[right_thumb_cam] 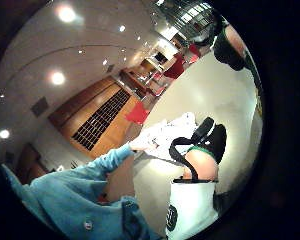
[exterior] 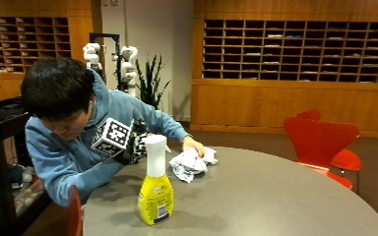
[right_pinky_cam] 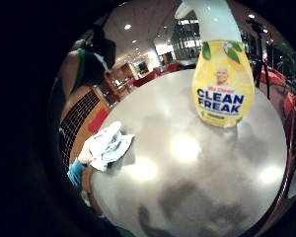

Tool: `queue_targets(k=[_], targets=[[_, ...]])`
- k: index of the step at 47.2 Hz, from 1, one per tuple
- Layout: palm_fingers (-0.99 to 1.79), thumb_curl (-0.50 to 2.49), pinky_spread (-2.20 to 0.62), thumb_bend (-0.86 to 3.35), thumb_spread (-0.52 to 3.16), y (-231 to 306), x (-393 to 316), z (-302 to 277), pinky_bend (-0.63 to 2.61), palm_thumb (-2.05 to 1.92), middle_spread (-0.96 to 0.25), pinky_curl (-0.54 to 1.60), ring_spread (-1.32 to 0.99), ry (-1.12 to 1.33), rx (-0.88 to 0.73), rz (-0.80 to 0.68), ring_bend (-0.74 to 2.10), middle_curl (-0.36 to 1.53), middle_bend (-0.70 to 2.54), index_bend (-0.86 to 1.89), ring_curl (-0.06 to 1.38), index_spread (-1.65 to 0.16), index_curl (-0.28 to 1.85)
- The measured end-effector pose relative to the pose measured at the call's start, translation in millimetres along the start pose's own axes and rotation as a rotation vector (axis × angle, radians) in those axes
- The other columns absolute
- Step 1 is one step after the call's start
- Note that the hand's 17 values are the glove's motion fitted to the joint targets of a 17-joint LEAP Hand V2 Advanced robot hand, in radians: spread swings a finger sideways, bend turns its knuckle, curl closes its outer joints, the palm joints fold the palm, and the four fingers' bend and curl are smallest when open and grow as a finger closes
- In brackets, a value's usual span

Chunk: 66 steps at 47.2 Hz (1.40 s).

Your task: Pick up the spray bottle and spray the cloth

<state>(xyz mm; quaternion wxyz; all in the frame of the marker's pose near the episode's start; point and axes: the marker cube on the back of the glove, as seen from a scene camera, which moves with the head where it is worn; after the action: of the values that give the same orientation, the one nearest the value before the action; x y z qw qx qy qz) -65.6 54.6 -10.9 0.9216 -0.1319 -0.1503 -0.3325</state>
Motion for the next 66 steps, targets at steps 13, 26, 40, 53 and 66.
queue_targets(k=[13,26,40,53,66], targets=[[0.85,0.98,0.07,-0.02,0.72,-1.3,4.3,8.3,0.23,0.95,-0.11,0.36,-0.07,0.070,-0.064,0.013,0.29,0.46,0.20,0.14,0.39,-0.25,0.31],[0.86,0.96,0.08,-0.02,0.71,-5.7,26.9,29.4,0.20,0.96,-0.12,0.36,-0.07,0.225,-0.101,0.060,0.27,0.46,0.20,0.14,0.39,-0.25,0.32],[0.89,0.93,0.07,-0.02,0.68,-2.8,70.9,31.1,0.19,0.97,-0.14,0.35,-0.11,0.350,0.024,0.134,0.32,0.47,0.20,0.13,0.40,-0.26,0.32],[0.92,0.90,0.04,-0.03,0.63,3.5,75.8,37.5,0.19,0.99,-0.16,0.35,-0.15,0.379,0.024,0.168,0.30,0.48,0.21,0.14,0.41,-0.25,0.34],[0.92,0.88,0.03,-0.02,0.60,7.4,76.3,38.8,0.19,0.99,-0.16,0.35,-0.15,0.398,-0.022,0.185,0.29,0.49,0.20,0.14,0.41,-0.25,0.35]])
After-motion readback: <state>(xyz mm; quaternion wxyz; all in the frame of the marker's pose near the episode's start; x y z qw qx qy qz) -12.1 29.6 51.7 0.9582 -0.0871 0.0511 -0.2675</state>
